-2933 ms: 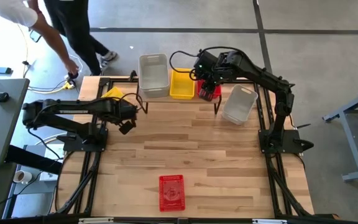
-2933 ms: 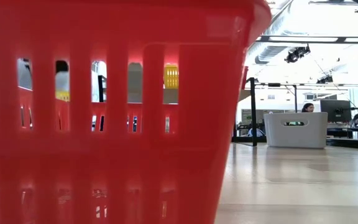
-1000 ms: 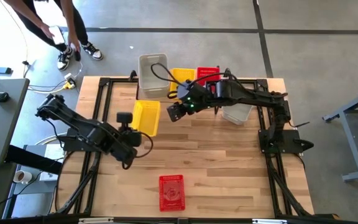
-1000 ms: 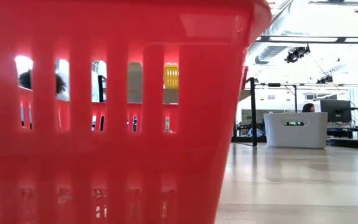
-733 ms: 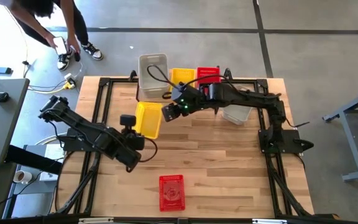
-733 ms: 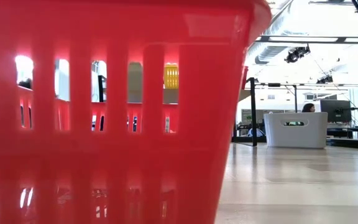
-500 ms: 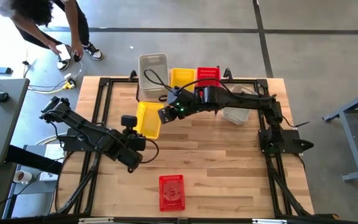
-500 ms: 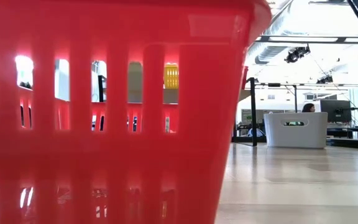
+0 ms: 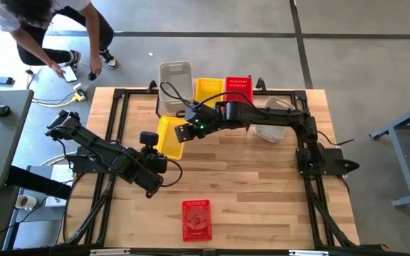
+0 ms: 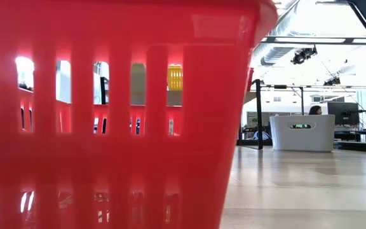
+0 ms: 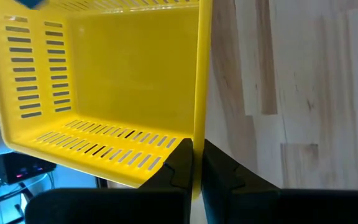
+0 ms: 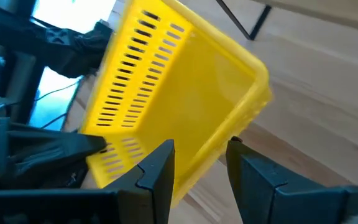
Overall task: Stack baskets on shelf by color
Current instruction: Stack the yellow bin on top of the other yellow bin on the shelf
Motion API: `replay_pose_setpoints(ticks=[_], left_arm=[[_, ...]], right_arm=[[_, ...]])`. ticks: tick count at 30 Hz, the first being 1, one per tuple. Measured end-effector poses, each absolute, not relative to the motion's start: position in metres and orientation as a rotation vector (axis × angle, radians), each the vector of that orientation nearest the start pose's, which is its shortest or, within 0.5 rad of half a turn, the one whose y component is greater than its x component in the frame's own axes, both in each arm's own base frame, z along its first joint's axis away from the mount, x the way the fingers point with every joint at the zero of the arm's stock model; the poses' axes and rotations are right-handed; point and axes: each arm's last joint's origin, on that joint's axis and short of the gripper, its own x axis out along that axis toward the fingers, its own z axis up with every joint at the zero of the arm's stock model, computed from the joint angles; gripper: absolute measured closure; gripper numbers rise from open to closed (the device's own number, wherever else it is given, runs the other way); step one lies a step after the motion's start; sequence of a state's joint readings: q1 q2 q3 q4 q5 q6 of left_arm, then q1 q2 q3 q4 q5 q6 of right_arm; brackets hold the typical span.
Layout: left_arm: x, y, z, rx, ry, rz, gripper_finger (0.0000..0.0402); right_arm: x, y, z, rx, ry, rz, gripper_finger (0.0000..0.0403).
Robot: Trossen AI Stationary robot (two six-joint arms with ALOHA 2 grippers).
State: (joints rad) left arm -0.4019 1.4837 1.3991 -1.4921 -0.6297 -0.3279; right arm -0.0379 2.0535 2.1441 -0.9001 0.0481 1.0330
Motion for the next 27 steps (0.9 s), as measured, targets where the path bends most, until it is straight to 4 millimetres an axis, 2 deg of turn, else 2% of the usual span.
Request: replay_pose_setpoints(ticks=[8, 11, 14, 17, 27], left_arm=[[0.233, -0.080, 0.315, 0.516, 1.298, 0.401, 0.0397], [0.233, -0.079, 0.314, 0.515, 1.300, 0.404, 0.0396], [0.233, -0.079, 0.314, 0.512, 1.298, 0.405, 0.0391], [0.234, -0.080, 0.315, 0.511, 1.290, 0.407, 0.0378], [0.235, -0.081, 0.313, 0.442, 1.326, 0.322, 0.0307]], right_arm=[[0.455, -0.020, 0.334, 0.976, 0.735, -0.504, 0.0282], [0.455, -0.020, 0.333, 0.969, 0.736, -0.508, 0.0311], [0.455, -0.020, 0.333, 0.958, 0.727, -0.522, 0.0358], [0.456, -0.021, 0.334, 0.936, 0.709, -0.533, 0.0394], [0.454, -0.022, 0.332, 0.893, 0.710, -0.586, 0.0400]])
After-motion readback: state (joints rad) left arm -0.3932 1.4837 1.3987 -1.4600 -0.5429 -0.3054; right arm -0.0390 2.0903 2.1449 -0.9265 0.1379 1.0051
